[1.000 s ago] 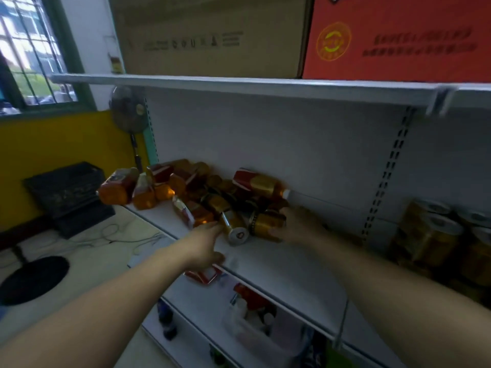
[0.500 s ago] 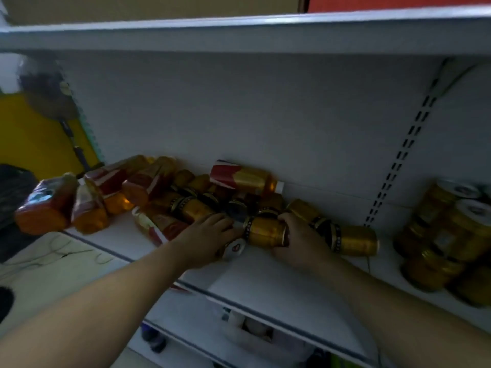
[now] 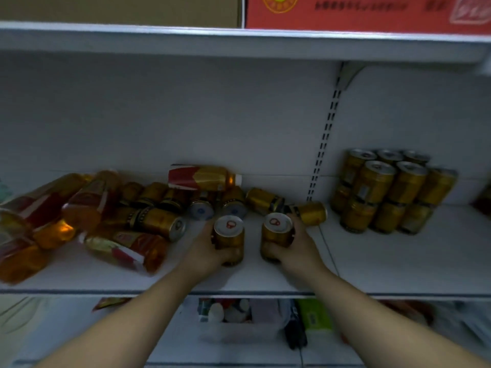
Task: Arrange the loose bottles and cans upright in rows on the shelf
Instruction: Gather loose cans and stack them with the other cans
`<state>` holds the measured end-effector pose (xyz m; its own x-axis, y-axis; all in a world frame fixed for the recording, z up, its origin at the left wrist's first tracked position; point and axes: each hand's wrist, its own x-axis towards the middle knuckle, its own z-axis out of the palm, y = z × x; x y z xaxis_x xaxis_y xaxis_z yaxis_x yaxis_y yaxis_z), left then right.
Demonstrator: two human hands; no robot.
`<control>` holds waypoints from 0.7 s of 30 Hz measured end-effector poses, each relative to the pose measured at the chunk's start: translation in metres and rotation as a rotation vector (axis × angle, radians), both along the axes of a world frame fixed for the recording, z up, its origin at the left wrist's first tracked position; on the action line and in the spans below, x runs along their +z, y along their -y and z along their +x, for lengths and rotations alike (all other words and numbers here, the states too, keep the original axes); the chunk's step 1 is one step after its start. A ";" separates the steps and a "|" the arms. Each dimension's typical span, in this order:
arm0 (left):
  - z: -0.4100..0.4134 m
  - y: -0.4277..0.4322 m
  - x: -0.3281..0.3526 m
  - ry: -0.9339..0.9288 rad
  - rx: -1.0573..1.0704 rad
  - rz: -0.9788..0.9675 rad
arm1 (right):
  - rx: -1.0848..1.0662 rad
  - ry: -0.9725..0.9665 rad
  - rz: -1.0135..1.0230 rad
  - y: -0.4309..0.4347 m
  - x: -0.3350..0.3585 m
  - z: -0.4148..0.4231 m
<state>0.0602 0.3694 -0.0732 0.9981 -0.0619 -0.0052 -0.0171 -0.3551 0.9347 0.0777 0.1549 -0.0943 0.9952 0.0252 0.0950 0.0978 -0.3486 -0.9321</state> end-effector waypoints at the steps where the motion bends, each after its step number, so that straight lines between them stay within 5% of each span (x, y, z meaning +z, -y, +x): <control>1: -0.001 0.001 0.004 -0.005 -0.019 0.013 | -0.030 0.003 -0.010 0.004 0.002 -0.006; 21: -0.011 0.269 0.052 0.110 -0.373 -0.183 | -0.561 0.108 -0.023 0.261 0.081 -0.099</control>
